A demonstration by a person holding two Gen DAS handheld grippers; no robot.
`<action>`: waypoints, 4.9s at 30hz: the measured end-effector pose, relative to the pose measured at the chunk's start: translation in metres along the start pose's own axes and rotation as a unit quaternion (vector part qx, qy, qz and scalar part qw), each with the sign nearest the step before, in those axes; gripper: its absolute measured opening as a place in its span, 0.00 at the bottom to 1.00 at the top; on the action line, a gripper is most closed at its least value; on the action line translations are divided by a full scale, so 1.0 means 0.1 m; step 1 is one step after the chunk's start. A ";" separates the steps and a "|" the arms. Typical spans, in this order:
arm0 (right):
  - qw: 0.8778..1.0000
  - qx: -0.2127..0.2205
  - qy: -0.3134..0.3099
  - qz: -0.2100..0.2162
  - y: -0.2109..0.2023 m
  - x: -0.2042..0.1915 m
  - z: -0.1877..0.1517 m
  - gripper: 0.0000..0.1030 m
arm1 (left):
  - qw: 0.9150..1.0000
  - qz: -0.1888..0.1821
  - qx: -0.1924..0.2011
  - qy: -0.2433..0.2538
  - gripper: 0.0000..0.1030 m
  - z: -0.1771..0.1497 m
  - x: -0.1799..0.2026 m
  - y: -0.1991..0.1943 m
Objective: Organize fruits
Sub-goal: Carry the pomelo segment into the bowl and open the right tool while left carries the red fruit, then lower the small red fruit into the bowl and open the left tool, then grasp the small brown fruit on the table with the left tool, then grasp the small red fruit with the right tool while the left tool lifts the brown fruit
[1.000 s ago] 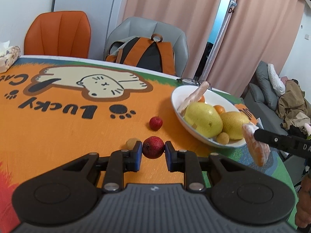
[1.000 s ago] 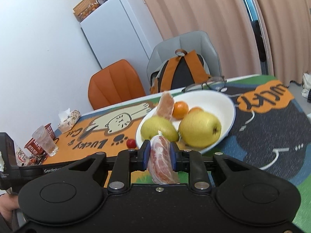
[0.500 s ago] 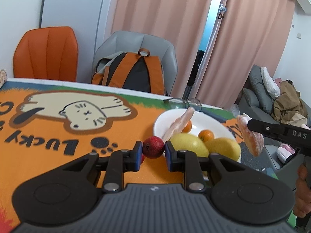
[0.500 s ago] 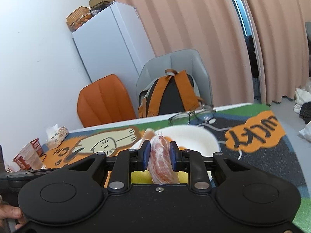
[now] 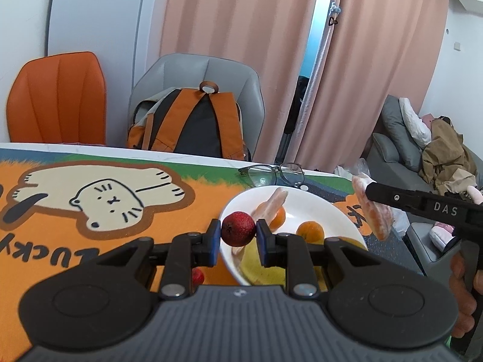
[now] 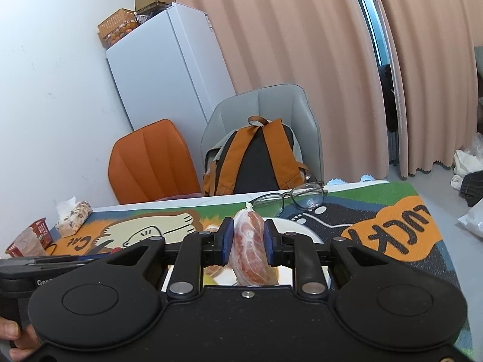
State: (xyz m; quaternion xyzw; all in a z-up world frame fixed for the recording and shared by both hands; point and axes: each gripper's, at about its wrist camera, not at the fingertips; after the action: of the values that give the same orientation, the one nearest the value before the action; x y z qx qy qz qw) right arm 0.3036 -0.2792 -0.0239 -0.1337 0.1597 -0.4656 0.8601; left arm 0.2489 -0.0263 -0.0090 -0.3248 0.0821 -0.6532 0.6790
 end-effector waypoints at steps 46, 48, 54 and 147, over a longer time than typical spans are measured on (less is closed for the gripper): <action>0.998 -0.026 -0.007 0.063 -0.05 -0.18 -0.12 0.49 | 0.999 0.046 0.004 0.000 0.70 0.11 -0.12 0.13; 0.997 -0.026 -0.011 0.066 -0.06 -0.22 -0.13 0.51 | 0.999 0.052 0.005 -0.003 0.72 0.10 -0.19 0.08; 0.996 -0.029 -0.018 0.080 -0.06 -0.34 -0.14 0.55 | 0.997 0.071 0.003 -0.017 0.74 0.04 -0.36 -0.06; 0.973 -0.107 -0.197 0.058 0.73 -1.79 -0.43 0.24 | 0.982 0.086 0.001 -0.167 0.23 -0.49 -1.49 -0.62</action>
State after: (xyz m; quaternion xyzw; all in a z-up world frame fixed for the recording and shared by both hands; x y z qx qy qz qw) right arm 0.2497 -0.0934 -0.0637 -0.3045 0.0432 -0.3592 0.8811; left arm 0.1511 0.1010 -0.0594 -0.4207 -0.0056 -0.5289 0.7371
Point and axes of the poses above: each gripper's, at about its wrist camera, not at the fingertips, and y roughly the way its jaws point, x to its right, z to its top, and after that the axes turned 10 degrees about -y, right-handed
